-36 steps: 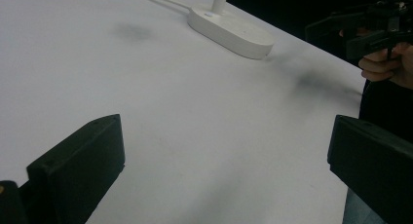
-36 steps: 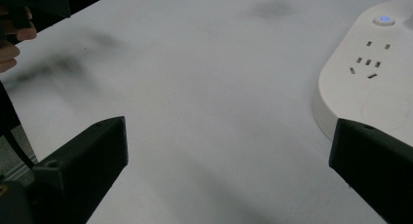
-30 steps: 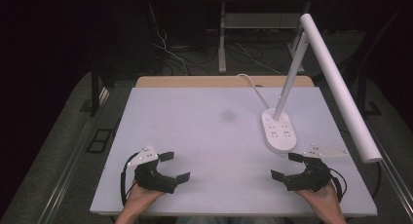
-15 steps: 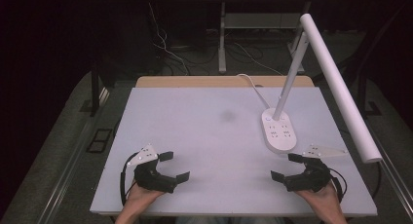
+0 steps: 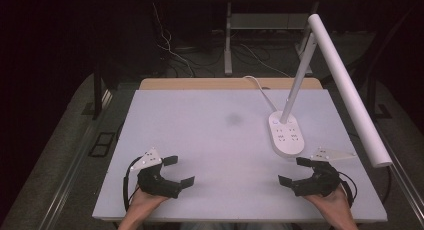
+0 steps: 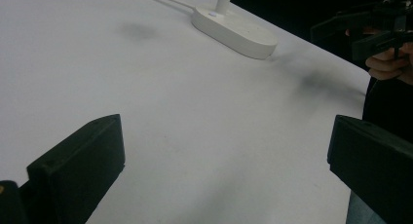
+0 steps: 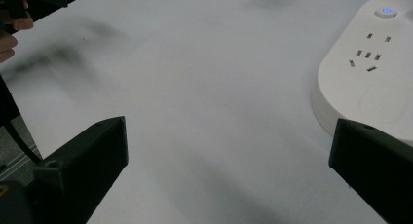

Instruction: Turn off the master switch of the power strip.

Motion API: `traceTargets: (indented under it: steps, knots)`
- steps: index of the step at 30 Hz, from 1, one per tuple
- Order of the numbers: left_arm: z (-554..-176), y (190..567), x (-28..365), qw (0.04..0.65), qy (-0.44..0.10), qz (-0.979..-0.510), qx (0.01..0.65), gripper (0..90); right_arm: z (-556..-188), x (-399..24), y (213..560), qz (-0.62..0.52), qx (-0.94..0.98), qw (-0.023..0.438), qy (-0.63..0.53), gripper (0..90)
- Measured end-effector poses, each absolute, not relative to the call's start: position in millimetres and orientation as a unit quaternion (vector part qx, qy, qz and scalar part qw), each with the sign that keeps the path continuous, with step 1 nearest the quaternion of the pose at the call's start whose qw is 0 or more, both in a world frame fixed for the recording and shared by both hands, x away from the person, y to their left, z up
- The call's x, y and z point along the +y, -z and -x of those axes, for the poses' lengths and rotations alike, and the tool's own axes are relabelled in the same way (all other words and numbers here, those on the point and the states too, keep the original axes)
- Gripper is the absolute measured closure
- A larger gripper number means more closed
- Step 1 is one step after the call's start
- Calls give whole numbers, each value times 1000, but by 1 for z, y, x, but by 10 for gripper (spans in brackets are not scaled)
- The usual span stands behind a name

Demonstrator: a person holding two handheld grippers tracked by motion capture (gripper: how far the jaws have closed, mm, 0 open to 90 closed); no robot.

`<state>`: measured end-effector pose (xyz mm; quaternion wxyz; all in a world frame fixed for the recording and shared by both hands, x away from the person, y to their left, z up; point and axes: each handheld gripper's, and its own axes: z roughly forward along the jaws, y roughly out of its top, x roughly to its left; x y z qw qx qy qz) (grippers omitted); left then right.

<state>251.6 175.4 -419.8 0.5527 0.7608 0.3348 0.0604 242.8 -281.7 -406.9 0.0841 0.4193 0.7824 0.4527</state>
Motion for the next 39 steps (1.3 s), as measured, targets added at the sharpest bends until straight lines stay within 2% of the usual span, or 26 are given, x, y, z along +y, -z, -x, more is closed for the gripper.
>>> traceTargets:
  steps: [39]
  knots:
    - [-252, 421, 174, 548, -55, -765, 333, 0, -282, -268, 372, -405, 810, 96, -413, 0]
